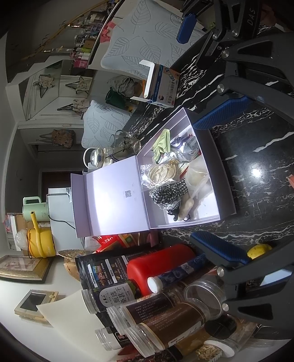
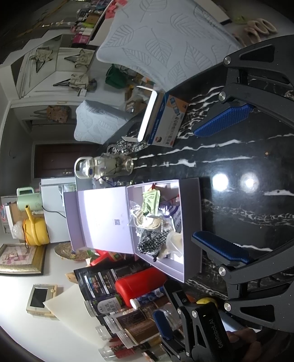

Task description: Organize soft objects

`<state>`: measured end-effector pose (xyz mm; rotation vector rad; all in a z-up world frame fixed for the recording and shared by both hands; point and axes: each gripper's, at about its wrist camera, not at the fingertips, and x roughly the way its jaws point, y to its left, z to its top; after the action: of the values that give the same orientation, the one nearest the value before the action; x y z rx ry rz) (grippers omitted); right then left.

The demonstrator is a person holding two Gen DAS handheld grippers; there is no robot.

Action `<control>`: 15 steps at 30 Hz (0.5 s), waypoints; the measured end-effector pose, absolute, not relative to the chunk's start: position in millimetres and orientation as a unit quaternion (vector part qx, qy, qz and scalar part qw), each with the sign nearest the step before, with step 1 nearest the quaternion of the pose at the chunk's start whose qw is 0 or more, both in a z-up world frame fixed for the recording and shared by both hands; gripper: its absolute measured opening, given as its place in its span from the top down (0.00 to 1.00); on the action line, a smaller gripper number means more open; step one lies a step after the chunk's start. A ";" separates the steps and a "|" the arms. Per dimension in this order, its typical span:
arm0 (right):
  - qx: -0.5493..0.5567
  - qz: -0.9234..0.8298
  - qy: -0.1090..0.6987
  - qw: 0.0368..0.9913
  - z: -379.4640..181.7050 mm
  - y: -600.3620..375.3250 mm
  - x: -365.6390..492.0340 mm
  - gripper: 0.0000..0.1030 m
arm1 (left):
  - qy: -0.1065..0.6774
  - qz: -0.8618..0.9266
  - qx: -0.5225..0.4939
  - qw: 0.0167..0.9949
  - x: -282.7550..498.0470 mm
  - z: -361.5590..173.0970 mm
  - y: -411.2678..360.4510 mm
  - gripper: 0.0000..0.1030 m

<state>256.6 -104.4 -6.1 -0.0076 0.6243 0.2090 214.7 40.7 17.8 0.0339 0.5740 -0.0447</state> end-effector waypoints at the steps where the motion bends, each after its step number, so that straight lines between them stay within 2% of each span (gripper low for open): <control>1: -0.004 0.103 0.307 0.946 -6.3 -104.7 256.6 0.16 | 0.283 -0.023 0.017 0.959 214.4 17.7 40.7 0.11; 15: -0.007 0.101 0.311 0.945 -6.9 -104.0 258.5 0.16 | 0.284 -0.018 0.015 0.959 214.5 17.3 40.5 0.11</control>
<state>258.5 -104.0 -6.9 -0.0136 0.6331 0.2063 214.5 40.5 17.3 0.0311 0.5752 -0.0359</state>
